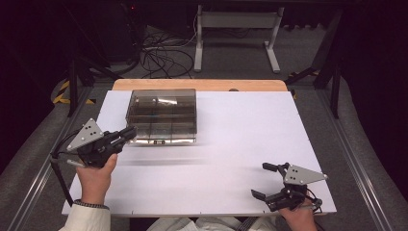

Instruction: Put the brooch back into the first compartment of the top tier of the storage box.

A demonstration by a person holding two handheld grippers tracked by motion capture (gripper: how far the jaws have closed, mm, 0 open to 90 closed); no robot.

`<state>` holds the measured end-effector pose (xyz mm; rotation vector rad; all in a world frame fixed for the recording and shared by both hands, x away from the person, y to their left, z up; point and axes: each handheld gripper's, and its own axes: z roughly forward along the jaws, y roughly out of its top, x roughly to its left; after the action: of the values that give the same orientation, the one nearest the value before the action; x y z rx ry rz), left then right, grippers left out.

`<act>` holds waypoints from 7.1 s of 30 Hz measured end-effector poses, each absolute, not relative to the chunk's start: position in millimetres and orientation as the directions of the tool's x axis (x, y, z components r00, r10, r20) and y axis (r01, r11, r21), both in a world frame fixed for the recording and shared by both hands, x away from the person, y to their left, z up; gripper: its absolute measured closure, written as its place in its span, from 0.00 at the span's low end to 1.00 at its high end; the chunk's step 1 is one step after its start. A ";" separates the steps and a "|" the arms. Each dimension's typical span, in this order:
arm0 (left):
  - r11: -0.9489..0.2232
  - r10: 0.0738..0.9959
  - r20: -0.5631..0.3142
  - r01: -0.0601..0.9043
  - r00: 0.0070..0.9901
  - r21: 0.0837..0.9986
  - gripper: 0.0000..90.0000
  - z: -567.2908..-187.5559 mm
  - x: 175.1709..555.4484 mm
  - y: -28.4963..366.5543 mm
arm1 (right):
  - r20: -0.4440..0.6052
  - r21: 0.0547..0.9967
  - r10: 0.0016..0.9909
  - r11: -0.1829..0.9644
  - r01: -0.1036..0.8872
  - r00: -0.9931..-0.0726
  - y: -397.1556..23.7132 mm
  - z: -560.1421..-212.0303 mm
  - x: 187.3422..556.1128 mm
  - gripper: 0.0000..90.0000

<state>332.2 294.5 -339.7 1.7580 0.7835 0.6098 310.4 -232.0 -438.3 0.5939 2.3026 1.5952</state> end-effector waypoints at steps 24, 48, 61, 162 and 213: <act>-0.220 0.787 0.028 0.238 0.616 0.946 0.93 -346.7 372.0 288.6 | 0.012 0.936 0.478 0.304 0.178 -0.878 -232.3 -438.8 311.5 0.05; -0.241 0.839 0.035 0.314 0.542 0.918 0.93 -372.6 398.0 293.1 | 0.011 0.933 0.474 0.312 0.179 -0.880 -231.5 -439.5 311.4 0.05; -0.251 0.842 0.035 0.334 0.538 0.909 0.93 -379.0 399.7 297.7 | 0.012 0.931 0.474 0.315 0.182 -0.880 -231.4 -439.9 311.3 0.05; -0.219 0.770 0.036 0.212 0.637 0.952 0.18 -344.1 340.0 282.8 | 0.018 0.933 0.467 0.310 0.182 -0.884 -231.7 -440.3 311.7 0.05; -0.274 0.689 0.065 0.177 0.721 0.945 0.11 -446.7 272.3 289.0 | 0.018 0.933 0.460 0.312 0.181 -0.888 -231.7 -440.5 310.7 0.05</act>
<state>272.3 289.0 -446.7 1.8153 0.6791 0.5760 310.7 -231.7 -440.5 0.5829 2.3288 1.6041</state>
